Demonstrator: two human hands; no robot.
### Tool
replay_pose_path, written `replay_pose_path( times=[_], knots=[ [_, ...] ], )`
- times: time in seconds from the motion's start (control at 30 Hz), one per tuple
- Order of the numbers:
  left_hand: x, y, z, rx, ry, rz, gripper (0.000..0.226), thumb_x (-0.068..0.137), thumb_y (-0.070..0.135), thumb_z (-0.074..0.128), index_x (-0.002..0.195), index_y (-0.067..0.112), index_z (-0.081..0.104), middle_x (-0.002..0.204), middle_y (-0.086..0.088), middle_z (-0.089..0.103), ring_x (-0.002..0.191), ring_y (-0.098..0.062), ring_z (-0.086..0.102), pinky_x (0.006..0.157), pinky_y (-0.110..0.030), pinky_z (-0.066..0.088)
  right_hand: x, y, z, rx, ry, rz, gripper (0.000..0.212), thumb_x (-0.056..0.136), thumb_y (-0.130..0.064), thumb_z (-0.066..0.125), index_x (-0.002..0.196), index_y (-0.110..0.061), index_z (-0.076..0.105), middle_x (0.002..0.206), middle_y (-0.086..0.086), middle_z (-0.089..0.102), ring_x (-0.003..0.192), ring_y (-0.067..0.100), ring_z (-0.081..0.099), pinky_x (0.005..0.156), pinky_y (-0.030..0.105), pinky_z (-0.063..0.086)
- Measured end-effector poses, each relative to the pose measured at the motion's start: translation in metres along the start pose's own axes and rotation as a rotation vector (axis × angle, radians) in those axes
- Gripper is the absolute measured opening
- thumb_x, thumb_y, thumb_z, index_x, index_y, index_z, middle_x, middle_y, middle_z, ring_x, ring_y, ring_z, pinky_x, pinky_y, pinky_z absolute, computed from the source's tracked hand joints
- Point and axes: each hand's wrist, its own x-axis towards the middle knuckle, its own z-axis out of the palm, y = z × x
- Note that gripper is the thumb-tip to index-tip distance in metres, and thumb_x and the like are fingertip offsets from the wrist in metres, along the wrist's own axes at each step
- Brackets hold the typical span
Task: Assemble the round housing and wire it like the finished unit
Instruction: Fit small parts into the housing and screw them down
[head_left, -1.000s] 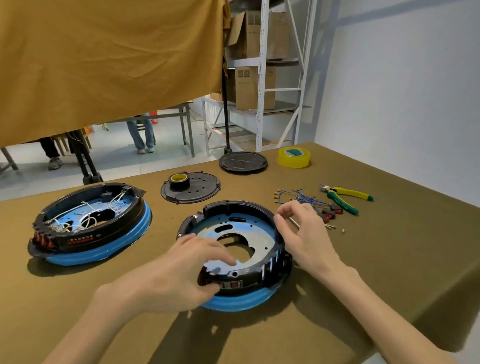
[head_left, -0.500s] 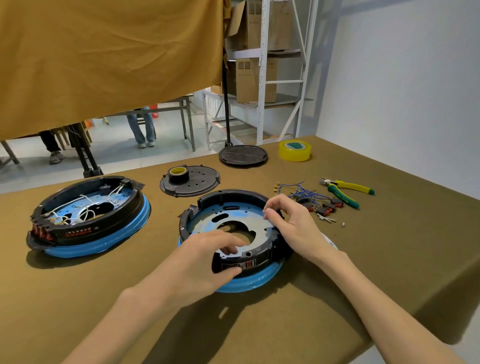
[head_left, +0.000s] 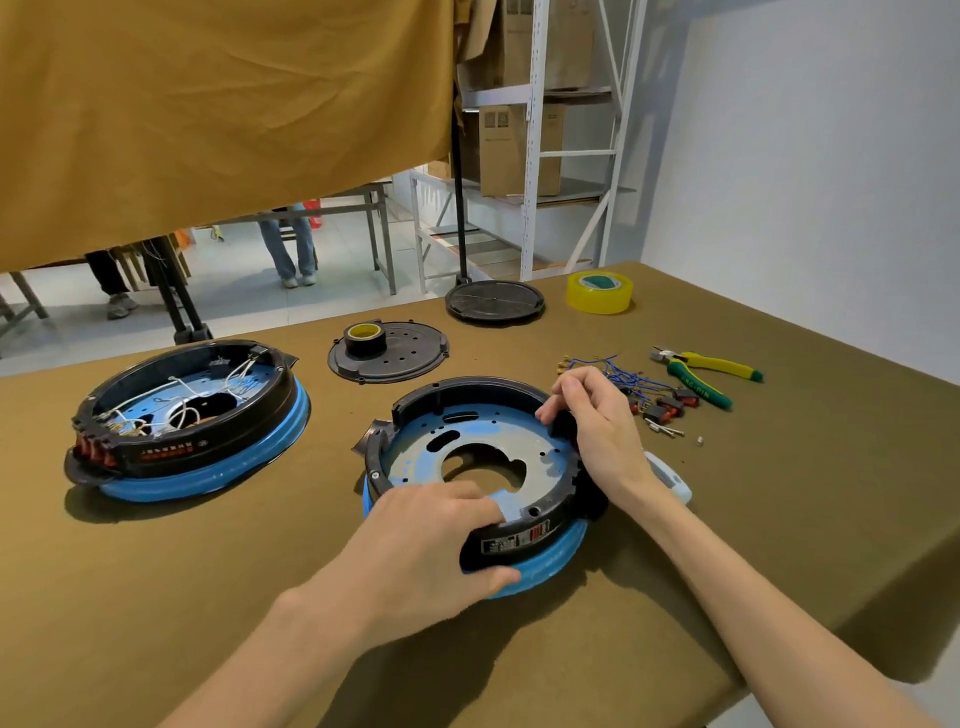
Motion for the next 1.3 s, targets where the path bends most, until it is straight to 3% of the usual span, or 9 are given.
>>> replay_pose_path(
  times=[0.13,0.3,0.43,0.6,0.8,0.9,1.0,1.2,1.3],
  knots=[
    [0.003,0.008,-0.014,-0.443,-0.135,-0.061,0.052,0.087,0.063,0.063,0.136,0.046,0.054,0.121,0.03,0.064,0.112,0.019,0.055,0.086,0.001,0.042,0.019,-0.007,-0.003,-0.017,-0.094,0.029,0.024,0.109,-0.011,0.042,0.09,-0.006,0.058,0.071,0.009,0.068,0.082,0.028,0.071,0.088,0.042,0.054],
    [0.014,0.023,-0.017,-0.459,-0.295,0.002,0.067,0.091,0.059,0.061,0.147,0.058,0.024,0.144,0.038,0.041,0.132,0.02,0.034,0.108,-0.016,0.034,0.025,-0.014,0.003,-0.203,-0.155,0.019,0.027,0.109,-0.018,0.042,0.098,-0.002,0.061,0.097,0.013,0.066,0.096,0.024,0.061,0.089,0.033,0.046],
    [0.019,0.006,-0.028,-0.227,-0.355,0.025,0.056,0.09,0.063,0.06,0.141,0.046,0.047,0.134,0.033,0.049,0.119,0.016,0.04,0.107,-0.015,0.036,0.003,-0.002,-0.009,-0.334,-0.13,0.099,0.031,0.11,-0.028,0.034,0.092,-0.012,0.053,0.085,0.006,0.057,0.076,0.02,0.051,0.063,0.022,0.04],
    [0.024,0.026,-0.023,-0.284,-0.464,0.004,0.061,0.088,0.074,0.052,0.129,0.029,0.056,0.127,0.009,0.06,0.116,-0.014,0.055,0.101,-0.044,0.051,0.022,-0.002,-0.006,-0.391,-0.262,0.187,0.028,0.111,-0.03,0.033,0.093,-0.014,0.047,0.082,-0.003,0.05,0.071,0.011,0.043,0.063,0.025,0.037],
    [0.025,0.008,-0.029,-0.299,-0.446,0.007,0.069,0.087,0.076,0.05,0.148,0.047,0.039,0.143,0.031,0.048,0.123,0.012,0.043,0.093,-0.007,0.034,0.041,-0.012,0.004,-0.362,-0.354,0.128,0.029,0.112,-0.029,0.033,0.106,-0.009,0.052,0.109,0.002,0.066,0.102,0.016,0.062,0.089,0.034,0.048],
    [0.028,0.015,-0.017,-0.325,-0.432,0.054,0.049,0.097,0.064,0.048,0.134,0.034,0.06,0.147,0.022,0.049,0.134,0.0,0.045,0.11,-0.022,0.038,0.03,-0.006,0.001,-0.37,-0.209,0.159,0.03,0.111,-0.034,0.032,0.103,-0.013,0.052,0.104,0.005,0.067,0.097,0.021,0.064,0.084,0.042,0.049],
    [0.035,0.034,-0.005,-0.296,-0.396,0.03,0.045,0.101,0.062,0.04,0.109,0.025,0.065,0.127,0.007,0.059,0.112,-0.017,0.057,0.099,-0.045,0.052,0.025,-0.002,0.004,-0.468,-0.204,0.149,0.033,0.11,-0.035,0.032,0.104,-0.009,0.051,0.089,0.01,0.064,0.074,0.021,0.054,0.068,0.041,0.042],
    [0.043,0.032,-0.014,-0.433,-0.446,0.002,0.046,0.099,0.07,0.031,0.088,0.036,0.059,0.086,0.0,0.063,0.07,-0.011,0.055,0.068,-0.033,0.044,0.044,-0.009,0.01,-0.458,-0.35,0.119,0.03,0.111,-0.033,0.035,0.105,-0.01,0.054,0.099,0.009,0.067,0.078,0.015,0.054,0.071,0.041,0.042],
    [0.044,0.021,-0.008,-0.412,-0.425,-0.03,0.047,0.104,0.061,0.024,0.119,0.04,0.063,0.133,0.017,0.061,0.126,-0.004,0.053,0.11,-0.036,0.041,0.045,-0.009,0.015,-0.393,-0.41,0.13,0.025,0.111,-0.029,0.036,0.099,-0.016,0.053,0.097,-0.001,0.069,0.087,0.014,0.06,0.075,0.028,0.044]
  ],
)
